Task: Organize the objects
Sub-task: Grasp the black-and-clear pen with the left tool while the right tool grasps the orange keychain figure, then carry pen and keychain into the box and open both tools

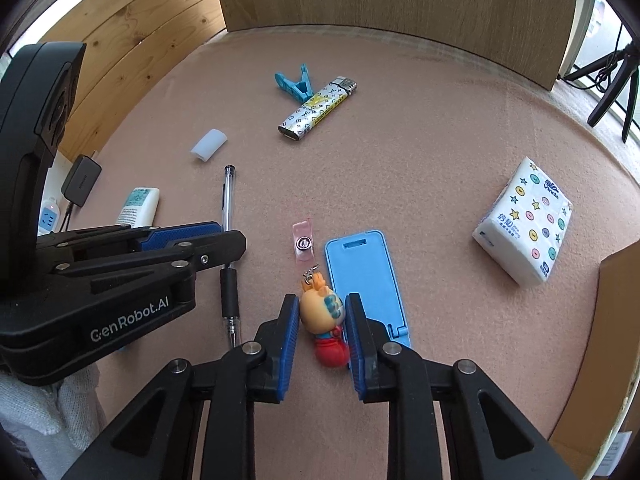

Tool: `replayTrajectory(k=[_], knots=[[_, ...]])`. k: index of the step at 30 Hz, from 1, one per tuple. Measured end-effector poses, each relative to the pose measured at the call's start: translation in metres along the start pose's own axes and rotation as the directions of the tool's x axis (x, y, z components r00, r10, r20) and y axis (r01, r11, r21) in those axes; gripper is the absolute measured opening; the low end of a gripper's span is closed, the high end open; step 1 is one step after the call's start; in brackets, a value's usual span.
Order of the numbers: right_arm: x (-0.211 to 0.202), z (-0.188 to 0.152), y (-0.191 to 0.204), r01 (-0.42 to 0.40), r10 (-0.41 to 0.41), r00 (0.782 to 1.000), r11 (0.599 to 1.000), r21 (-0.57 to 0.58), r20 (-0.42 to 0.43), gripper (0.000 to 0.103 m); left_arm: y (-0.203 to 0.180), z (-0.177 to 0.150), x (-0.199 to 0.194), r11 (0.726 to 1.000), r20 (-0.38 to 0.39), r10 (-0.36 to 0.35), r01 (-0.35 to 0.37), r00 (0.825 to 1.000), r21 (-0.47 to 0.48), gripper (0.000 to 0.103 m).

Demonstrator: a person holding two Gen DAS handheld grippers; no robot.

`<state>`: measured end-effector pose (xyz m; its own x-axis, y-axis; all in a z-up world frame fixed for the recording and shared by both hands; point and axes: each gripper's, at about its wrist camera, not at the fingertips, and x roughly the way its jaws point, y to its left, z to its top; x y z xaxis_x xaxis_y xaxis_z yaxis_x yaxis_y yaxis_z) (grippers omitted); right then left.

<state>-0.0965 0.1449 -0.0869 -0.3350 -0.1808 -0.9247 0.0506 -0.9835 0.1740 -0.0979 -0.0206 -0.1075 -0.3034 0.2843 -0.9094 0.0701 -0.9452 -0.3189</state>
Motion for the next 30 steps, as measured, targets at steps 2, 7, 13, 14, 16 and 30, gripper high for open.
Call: replayTrajectory(k=[2,7,13,14,16,30], knots=[[-0.009,-0.004,-0.007,-0.016,0.015,1.0,0.999,0.036,0.019,0.021,0.004,-0.004,-0.001,0.999,-0.005,-0.028,0.028,1.0,-0.032,0.011],[-0.036,-0.018,-0.021,-0.034,0.027,0.997,0.995,0.095,0.07,0.021,0.008,-0.017,-0.007,0.998,-0.003,-0.045,0.045,0.999,-0.05,0.009],[-0.069,-0.034,-0.042,-0.037,0.019,0.992,0.988,0.148,0.125,0.021,-0.006,-0.033,-0.018,0.997,-0.006,-0.07,0.07,0.998,-0.03,0.009],[-0.076,-0.037,-0.046,-0.035,0.014,0.991,0.987,0.156,0.135,0.021,-0.009,-0.034,-0.02,0.997,-0.005,-0.077,0.076,0.997,-0.026,0.009],[-0.089,-0.041,-0.055,-0.029,0.002,0.988,0.984,0.173,0.155,0.021,-0.018,-0.034,-0.025,0.995,0.006,-0.096,0.096,0.995,-0.02,0.009],[-0.159,-0.091,-0.14,0.078,-0.162,0.96,0.938,0.338,0.228,0.021,-0.131,-0.029,-0.038,0.97,0.03,-0.224,0.219,0.974,0.109,0.009]])
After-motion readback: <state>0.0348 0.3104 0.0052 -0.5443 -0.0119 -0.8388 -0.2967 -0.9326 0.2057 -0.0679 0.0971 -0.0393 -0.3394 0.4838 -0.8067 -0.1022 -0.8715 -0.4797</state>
